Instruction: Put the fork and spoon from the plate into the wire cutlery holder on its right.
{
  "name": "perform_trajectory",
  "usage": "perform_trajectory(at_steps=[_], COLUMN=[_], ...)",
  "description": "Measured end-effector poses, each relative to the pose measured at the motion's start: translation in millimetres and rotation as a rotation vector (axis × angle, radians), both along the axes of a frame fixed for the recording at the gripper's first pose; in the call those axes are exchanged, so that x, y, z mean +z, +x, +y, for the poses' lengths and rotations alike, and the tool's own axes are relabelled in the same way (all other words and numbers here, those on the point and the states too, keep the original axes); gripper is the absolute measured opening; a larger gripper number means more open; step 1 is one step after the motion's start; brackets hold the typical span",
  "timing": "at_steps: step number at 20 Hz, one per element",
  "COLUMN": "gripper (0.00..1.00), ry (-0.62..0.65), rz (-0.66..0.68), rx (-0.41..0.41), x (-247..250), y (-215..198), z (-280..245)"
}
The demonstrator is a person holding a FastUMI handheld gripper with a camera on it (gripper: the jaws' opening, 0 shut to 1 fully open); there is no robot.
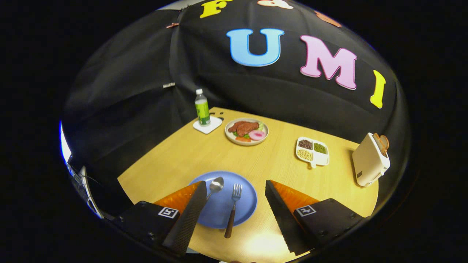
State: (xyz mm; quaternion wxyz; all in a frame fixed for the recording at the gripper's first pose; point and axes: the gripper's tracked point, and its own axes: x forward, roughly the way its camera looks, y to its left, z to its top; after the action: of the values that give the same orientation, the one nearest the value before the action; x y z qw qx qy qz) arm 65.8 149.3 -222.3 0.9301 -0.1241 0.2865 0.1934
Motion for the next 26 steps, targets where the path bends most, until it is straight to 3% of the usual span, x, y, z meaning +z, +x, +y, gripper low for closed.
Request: perform_trajectory(at_steps=[6, 8, 9, 14, 16, 19, 21, 23, 24, 26], gripper=[0.98, 0.9, 0.78, 0.73, 0.62, 0.56, 0.36, 0.27, 0.27, 0.13], ry=[-0.127, -0.137, -0.145, -0.203, -0.205, -0.228, -0.229, -0.218, -0.218, -0.19], rz=[0.226, 0.299, 0.324, 0.396, 0.43, 0.467, 0.499, 0.517, 0.518, 0.549], rx=[0.033, 0.027, 0.026, 0.018, 0.004, -0.016, -0.041, -0.055, -0.06, -0.059], x=[-81, -104, -111, -135, -141, -151, -155, -155, -153, -156], y=[-3, -4, -5, -4, -8, -8, -11, -10, -11, -13], z=[-3, -1, -1, -3, -4, -8, -12, -9, -13, -8])
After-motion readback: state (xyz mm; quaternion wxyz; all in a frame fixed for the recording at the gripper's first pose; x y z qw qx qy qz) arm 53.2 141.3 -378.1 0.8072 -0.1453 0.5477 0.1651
